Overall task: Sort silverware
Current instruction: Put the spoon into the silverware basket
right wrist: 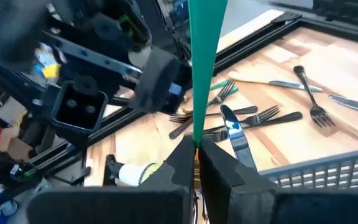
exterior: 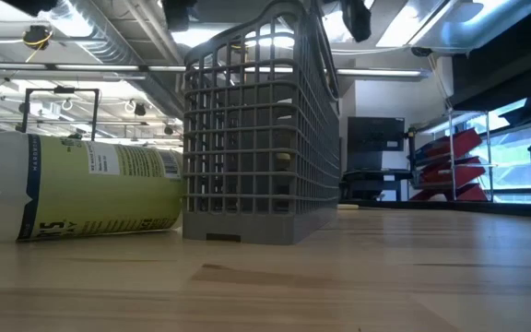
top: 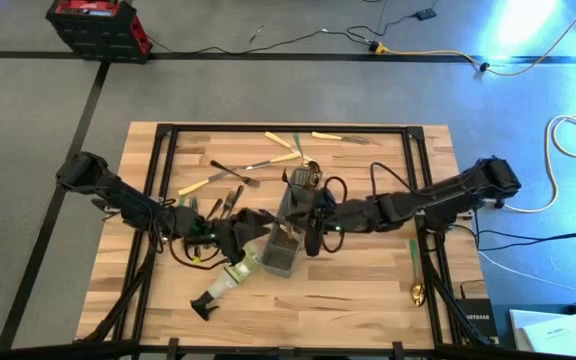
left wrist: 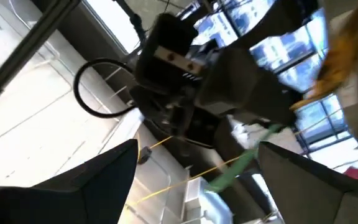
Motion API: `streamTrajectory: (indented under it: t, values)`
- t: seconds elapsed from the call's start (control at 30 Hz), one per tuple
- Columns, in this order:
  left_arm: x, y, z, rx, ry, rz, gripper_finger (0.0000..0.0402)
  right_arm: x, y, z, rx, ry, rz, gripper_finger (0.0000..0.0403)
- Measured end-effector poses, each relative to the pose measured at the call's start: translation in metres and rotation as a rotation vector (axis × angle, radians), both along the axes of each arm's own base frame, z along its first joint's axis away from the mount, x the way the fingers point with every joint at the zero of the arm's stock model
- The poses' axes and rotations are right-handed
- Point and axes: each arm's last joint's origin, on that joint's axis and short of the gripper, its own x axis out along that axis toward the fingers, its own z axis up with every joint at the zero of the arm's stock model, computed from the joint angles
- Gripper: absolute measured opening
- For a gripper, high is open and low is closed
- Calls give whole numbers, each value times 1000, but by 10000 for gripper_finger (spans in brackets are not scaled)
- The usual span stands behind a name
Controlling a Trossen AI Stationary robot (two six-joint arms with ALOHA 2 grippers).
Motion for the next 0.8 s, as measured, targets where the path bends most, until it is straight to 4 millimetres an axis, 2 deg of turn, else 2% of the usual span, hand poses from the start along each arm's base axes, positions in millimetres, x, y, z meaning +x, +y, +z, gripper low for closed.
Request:
streamTrajectory:
  t: [0.17,0.3,0.5,0.67,0.8]
  values:
    - [6,3,14,-53,-27,36,317,9,3,5,-14,-9,33,0]
    - [11,11,12,-34,18,74,317,11,5,4,1,9,87,0]
    - [18,26,-3,3,172,145,317,13,4,0,56,37,100,0]
    - [20,35,-5,-24,185,171,317,10,-3,-9,76,139,80,0]
    - [21,35,-5,-31,185,167,317,11,-8,-9,72,144,56,0]
